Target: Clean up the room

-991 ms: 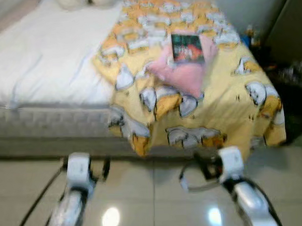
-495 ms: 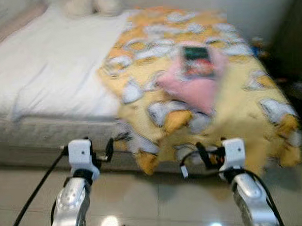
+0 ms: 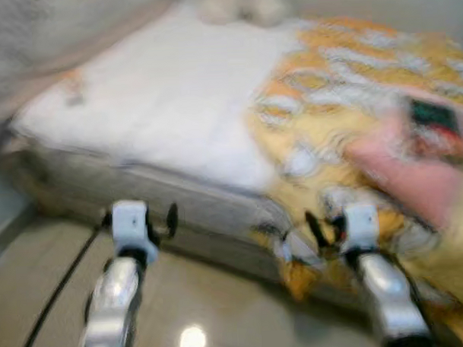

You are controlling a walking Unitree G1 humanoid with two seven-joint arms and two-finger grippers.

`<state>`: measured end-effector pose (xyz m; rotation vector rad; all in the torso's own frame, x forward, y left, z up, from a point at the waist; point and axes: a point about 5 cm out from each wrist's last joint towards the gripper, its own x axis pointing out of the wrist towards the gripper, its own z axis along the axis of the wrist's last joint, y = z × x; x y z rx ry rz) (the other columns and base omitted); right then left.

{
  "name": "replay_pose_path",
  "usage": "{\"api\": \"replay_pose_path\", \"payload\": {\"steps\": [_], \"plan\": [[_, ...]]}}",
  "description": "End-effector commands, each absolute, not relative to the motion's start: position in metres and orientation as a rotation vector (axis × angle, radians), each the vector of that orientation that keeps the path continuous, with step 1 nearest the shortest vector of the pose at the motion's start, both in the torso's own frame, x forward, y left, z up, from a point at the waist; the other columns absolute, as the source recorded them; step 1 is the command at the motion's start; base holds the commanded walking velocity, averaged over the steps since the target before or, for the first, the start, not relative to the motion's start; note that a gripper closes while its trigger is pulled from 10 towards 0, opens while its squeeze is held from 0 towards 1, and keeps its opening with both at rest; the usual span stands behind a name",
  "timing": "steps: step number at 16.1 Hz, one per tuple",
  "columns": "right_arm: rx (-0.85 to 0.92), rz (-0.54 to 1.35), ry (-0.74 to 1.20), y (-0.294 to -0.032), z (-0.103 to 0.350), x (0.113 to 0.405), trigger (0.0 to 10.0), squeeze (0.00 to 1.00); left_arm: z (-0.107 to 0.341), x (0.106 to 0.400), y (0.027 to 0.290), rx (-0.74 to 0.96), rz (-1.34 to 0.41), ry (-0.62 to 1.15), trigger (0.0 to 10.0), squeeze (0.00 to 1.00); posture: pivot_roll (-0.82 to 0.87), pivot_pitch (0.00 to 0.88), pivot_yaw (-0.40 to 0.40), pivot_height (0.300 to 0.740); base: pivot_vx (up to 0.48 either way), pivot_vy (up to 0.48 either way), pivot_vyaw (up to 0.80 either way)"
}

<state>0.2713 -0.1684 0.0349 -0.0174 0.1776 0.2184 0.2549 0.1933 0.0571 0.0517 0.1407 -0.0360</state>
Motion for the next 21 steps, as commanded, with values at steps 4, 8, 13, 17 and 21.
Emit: {"api": "replay_pose_path", "payload": {"steps": [4, 8, 13, 17, 21], "plan": [[-0.031, 0.209, 0.180, -0.172, 0.035, 0.270, 10.0, 0.00, 0.063, 0.270, 0.185, 0.157, -0.113, 0.145, 10.0, 0.00, 0.01, 0.000, 0.003, 0.736, 0.432, 0.000, 0.66], [-0.035, 0.185, 0.170, -0.173, 0.036, 0.272, 10.0, 0.00, 0.065, 0.274, 0.182, 0.085, -0.142, 0.137, 10.0, 0.00, 0.00, 0.000, 0.012, 0.736, 0.420, 0.000, 0.50], [-0.043, 0.184, 0.176, -0.173, 0.037, 0.273, 10.0, 0.00, 0.068, 0.279, 0.183, 0.087, -0.148, 0.119, 10.0, 0.00, -0.02, 0.000, 0.021, 0.736, 0.058, 0.440, -0.46], [-0.046, 0.179, 0.173, -0.173, 0.037, 0.273, 10.0, 0.00, 0.070, 0.285, 0.188, 0.098, -0.142, 0.120, 10.0, 0.00, -0.02, 0.000, 0.022, 0.736, 0.000, 0.455, -0.76], [-0.040, 0.151, 0.157, -0.176, 0.038, 0.274, 10.0, 0.00, 0.072, 0.291, 0.191, 0.141, -0.144, 0.123, 10.0, 0.00, -0.03, 0.000, 0.028, 0.736, 0.139, 0.420, -0.71]]}}
